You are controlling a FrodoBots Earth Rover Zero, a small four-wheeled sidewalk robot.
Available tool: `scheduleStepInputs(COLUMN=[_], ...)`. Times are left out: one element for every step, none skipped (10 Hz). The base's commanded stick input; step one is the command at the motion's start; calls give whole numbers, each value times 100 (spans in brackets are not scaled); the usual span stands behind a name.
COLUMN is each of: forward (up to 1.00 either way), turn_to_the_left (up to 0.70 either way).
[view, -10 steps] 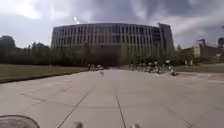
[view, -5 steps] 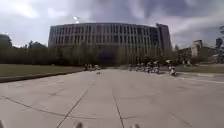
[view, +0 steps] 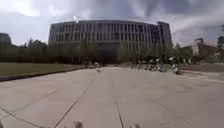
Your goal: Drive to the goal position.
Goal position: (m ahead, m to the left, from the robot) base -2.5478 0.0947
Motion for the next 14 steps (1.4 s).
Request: scheduleStepInputs(forward=[62,62,62,62,61,61,61,61,61,61,61,61,61,61], turn_to_the_left=[-1,-1,-2,-11,-25,-22,-4,-1,-1,-1,-1,-1,-1,-1])
